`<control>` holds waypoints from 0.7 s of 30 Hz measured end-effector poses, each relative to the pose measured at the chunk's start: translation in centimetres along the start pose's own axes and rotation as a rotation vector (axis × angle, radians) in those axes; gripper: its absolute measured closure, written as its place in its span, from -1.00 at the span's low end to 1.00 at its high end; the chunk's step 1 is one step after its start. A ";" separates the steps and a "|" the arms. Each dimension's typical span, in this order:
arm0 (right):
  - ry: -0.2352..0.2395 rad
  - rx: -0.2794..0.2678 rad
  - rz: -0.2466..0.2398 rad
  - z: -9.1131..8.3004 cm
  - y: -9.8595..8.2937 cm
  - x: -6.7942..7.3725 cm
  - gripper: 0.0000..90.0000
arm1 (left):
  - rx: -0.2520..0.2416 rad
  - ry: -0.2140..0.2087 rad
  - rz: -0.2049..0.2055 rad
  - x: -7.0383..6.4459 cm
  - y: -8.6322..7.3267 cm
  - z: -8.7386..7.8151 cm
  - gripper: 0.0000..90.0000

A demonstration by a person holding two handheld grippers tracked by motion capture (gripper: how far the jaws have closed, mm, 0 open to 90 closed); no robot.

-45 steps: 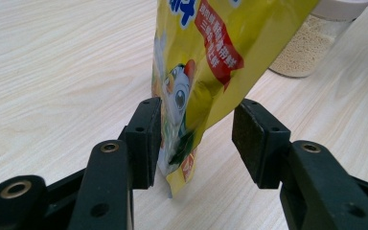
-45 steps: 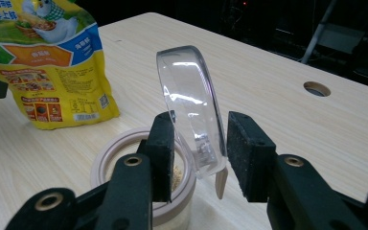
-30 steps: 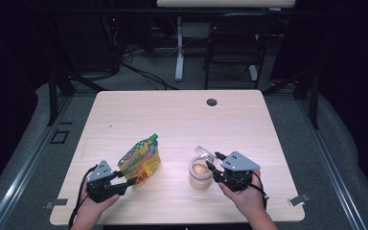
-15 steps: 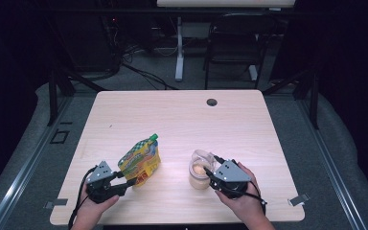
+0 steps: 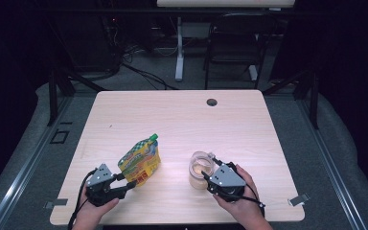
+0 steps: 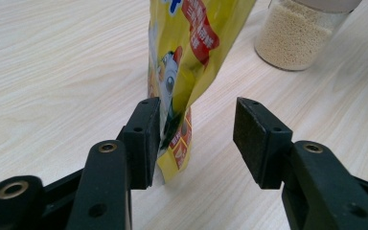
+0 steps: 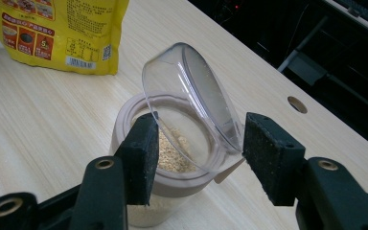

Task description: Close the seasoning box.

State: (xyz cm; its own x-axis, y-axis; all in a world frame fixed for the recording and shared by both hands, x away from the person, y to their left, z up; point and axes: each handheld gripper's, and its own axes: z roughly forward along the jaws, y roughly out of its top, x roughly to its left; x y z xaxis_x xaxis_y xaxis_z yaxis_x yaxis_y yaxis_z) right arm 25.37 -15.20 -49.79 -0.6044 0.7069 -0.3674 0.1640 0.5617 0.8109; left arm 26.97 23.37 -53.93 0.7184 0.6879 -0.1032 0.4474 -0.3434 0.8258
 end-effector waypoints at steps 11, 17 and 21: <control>0.032 0.028 0.018 0.4 -0.2 0.2 -0.15 | 0.003 -0.008 -0.016 0.0 -0.4 -0.2 0.04; 0.050 0.048 0.011 0.3 -0.6 0.4 -0.17 | 0.001 -0.003 -0.020 -0.1 -0.5 -0.3 0.03; 0.065 0.033 0.026 -0.1 -0.5 0.5 -0.17 | 0.006 -0.001 -0.011 -0.1 -0.5 -0.4 0.03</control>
State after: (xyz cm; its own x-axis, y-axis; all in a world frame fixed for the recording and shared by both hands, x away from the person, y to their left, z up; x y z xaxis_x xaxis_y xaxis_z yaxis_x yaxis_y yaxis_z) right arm 24.93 -15.20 -50.31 -0.6492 0.6923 -0.3151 0.2052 0.5583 0.8039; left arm 26.43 23.76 -54.12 0.7140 0.6910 -0.1133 0.4585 -0.3390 0.8215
